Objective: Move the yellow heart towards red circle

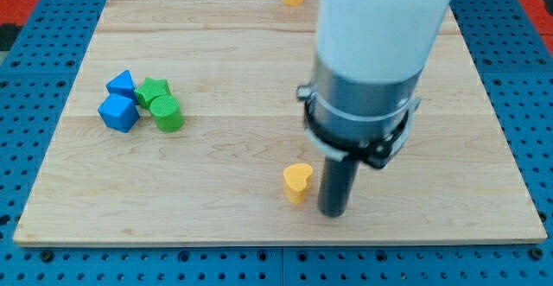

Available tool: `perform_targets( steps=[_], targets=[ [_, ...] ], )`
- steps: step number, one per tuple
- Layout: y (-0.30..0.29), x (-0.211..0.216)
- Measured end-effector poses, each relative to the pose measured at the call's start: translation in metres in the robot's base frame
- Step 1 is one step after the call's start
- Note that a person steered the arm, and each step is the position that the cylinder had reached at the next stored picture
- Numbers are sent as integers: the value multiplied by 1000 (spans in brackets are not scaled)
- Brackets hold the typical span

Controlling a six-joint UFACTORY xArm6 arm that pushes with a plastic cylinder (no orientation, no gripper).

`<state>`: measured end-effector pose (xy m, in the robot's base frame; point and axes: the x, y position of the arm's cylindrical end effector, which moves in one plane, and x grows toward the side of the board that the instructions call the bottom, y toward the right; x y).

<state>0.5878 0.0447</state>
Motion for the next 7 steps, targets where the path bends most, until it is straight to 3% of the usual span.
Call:
perform_targets(
  steps=[1, 5, 7],
  targets=[
    [-37, -12],
    [-6, -158],
    [-30, -188]
  ],
)
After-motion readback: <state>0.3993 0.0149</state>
